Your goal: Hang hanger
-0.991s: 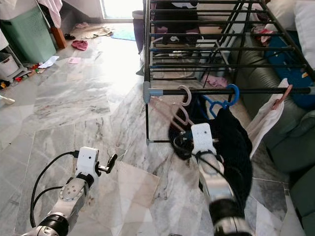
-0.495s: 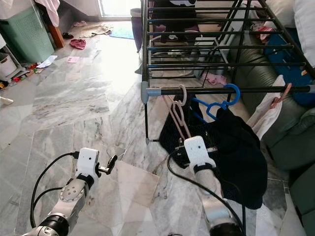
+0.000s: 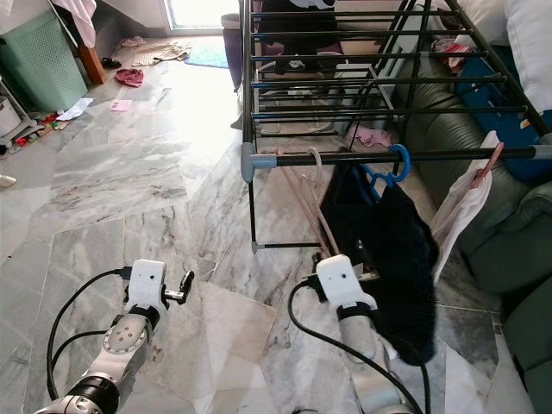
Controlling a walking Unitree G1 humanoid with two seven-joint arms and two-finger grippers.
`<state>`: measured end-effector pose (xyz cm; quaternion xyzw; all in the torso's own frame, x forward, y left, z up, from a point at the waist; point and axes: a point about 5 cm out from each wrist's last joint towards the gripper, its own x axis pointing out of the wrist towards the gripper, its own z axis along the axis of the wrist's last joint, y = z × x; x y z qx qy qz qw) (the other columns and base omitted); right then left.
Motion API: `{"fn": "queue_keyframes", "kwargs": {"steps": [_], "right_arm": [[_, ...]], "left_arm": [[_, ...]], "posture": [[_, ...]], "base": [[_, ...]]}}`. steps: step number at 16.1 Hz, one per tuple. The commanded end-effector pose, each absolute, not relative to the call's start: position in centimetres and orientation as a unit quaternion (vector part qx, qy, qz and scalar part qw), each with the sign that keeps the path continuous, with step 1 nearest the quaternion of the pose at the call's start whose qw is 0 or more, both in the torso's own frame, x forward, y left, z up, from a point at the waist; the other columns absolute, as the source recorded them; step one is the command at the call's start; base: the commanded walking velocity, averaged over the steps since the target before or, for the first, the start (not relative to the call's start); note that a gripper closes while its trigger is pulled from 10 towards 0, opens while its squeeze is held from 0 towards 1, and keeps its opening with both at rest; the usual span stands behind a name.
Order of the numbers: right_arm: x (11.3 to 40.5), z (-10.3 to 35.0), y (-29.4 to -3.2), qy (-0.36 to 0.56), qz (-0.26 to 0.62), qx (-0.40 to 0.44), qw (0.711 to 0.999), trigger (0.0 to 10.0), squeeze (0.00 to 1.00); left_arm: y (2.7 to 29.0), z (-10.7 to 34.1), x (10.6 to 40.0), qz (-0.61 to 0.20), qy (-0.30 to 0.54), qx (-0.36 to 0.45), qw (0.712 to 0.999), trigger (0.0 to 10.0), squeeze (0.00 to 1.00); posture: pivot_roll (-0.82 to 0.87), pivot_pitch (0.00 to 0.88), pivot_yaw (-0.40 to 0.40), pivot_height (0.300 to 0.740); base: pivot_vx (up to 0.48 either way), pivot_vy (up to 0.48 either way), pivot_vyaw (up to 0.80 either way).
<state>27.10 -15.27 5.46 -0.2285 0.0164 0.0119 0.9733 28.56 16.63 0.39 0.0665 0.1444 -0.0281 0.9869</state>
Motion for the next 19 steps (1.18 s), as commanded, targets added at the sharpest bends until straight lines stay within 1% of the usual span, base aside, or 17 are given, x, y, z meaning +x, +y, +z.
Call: {"fn": "queue_keyframes", "kwargs": {"steps": [1, 5, 9, 17, 19], "right_arm": [[27.03, 5.76, -14.89, 0.007, 0.015, -0.227, 0.974, 10.0, 1.0], [27.15, 5.63, -15.02, 0.011, 0.017, -0.233, 0.972, 10.0, 1.0], [27.28, 5.75, -15.05, 0.009, 0.019, -0.236, 0.972, 10.0, 1.0], [27.25, 6.08, -14.91, -0.001, 0.014, -0.239, 0.971, 10.0, 0.91], [27.22, 6.16, -14.85, -0.003, 0.014, -0.243, 0.97, 10.0, 0.91]], "left_arm": [[16.78, -0.12, 28.21, -0.026, 0.161, 0.077, 0.984, 10.0, 0.0], [16.8, -0.16, 28.19, -0.022, 0.161, 0.082, 0.983, 10.0, 0.0], [16.91, -0.45, 27.98, -0.017, 0.169, 0.083, 0.982, 10.0, 0.0], [16.96, -0.7, 27.82, -0.014, 0.177, 0.085, 0.98, 10.0, 0.0], [16.95, -0.81, 27.77, -0.016, 0.181, 0.087, 0.979, 10.0, 0.0]], "posture": [[-0.1, 0.101, 0.015, 0.74], [-0.1, 0.094, 0.011, 0.74], [-0.1, 0.09, 0.002, 0.74], [-0.1, 0.097, 0.01, 0.74], [-0.1, 0.099, 0.013, 0.74]], "base": [[0.0, 0.0, 0.0], [0.0, 0.0, 0.0], [-0.253, 0.0, 0.0], [-0.275, 0.0, 0.0], [-0.281, 0.0, 0.0]]}}
